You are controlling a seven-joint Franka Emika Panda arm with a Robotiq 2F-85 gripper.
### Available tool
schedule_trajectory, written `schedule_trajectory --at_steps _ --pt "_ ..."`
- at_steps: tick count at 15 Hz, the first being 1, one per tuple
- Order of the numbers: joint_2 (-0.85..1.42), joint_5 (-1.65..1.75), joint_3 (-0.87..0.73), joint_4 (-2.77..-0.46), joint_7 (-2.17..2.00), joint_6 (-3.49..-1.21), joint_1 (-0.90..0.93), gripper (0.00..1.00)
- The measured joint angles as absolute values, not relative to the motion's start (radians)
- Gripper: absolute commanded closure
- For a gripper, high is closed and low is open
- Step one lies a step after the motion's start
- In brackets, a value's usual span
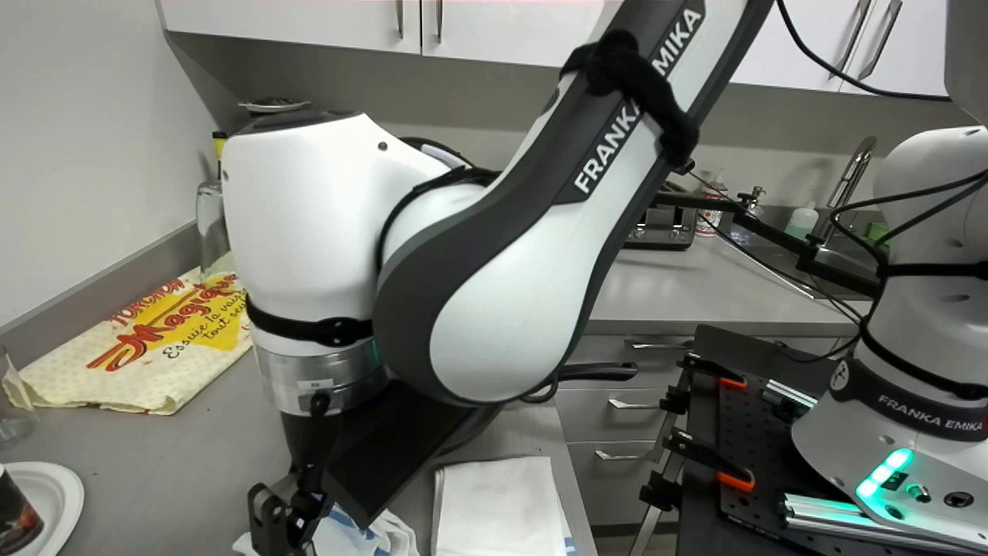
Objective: Use the towel to wipe the pan
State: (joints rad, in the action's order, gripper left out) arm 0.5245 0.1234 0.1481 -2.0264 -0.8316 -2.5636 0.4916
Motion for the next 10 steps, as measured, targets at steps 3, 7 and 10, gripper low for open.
schedule_trajectory --at_steps 3,7,10 --pt "0.563 0.132 0.109 -2.01 -0.845 -2.598 0.529 0.0" --pt "0.62 0.151 0.048 -1.981 -0.847 -2.623 0.561 0.0" --pt "0.655 0.154 0.012 -1.957 -0.847 -2.629 0.572 0.0"
